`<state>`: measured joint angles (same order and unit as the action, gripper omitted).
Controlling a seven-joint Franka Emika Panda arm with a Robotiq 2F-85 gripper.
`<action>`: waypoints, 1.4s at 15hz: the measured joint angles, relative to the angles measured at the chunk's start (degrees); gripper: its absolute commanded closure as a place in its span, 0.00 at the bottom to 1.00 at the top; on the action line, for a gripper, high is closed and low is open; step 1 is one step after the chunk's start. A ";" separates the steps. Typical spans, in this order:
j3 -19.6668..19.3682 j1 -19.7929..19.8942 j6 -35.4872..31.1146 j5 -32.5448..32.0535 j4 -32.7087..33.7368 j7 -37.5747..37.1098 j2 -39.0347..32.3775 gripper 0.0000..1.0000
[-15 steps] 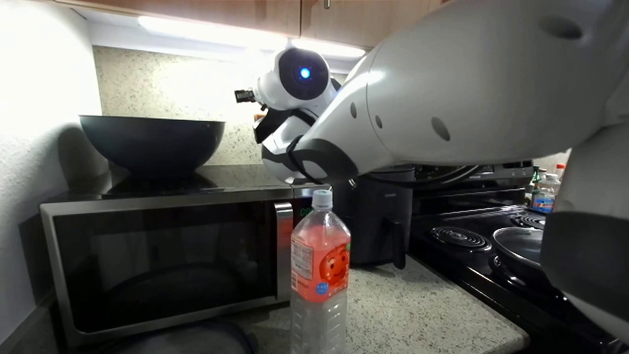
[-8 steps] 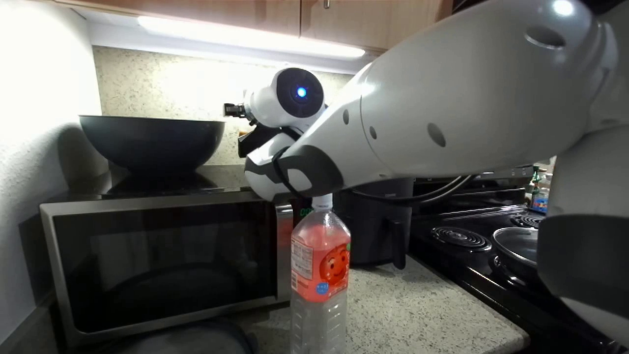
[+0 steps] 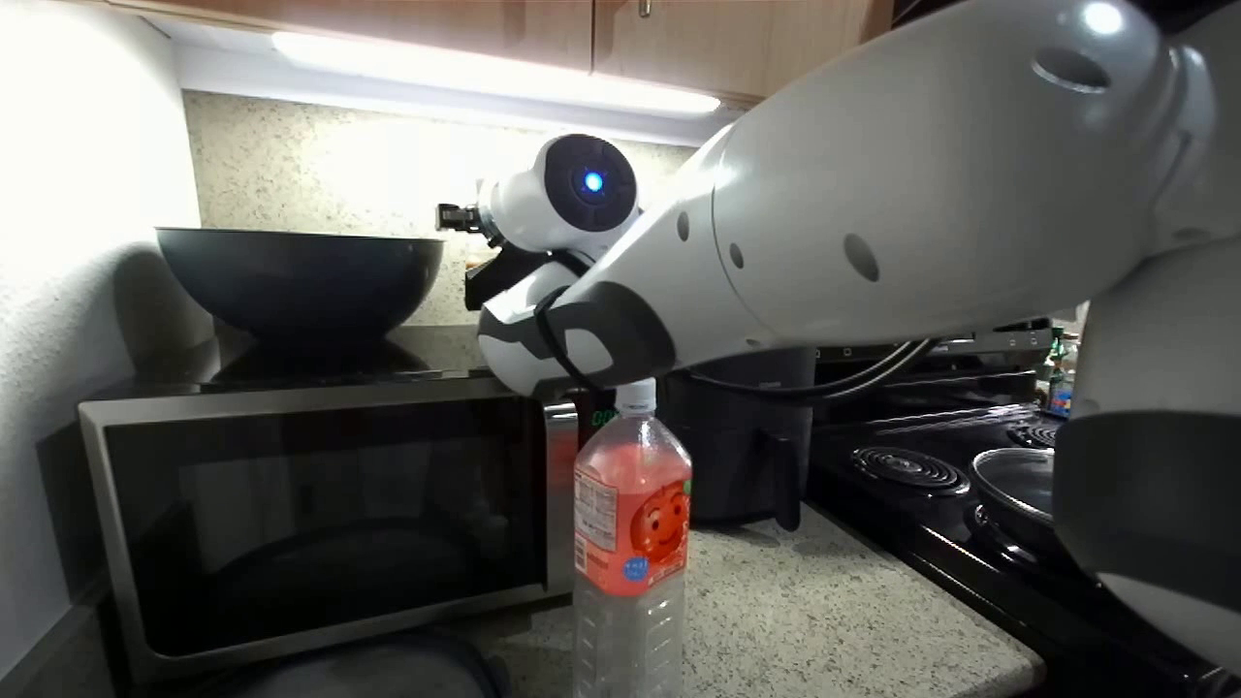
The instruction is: Put the right bottle on the top of the microwave
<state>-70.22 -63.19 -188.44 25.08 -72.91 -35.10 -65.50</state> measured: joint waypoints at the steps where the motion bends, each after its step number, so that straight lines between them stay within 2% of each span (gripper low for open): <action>1: 0.30 0.10 0.00 0.00 0.10 0.00 0.20 0.74; 2: 0.78 0.20 0.02 -0.01 0.14 0.00 0.50 0.24; 3: 1.30 0.29 0.09 -0.01 0.14 0.00 0.81 0.23; 6: 2.77 0.74 0.15 -0.01 0.14 0.00 1.48 0.05; 8: 3.01 0.93 0.16 -0.01 0.14 0.00 1.64 0.00; 21: 2.88 1.02 0.90 -0.01 0.19 0.01 2.48 0.00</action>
<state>-67.34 -62.16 -187.53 25.06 -72.71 -35.09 -63.02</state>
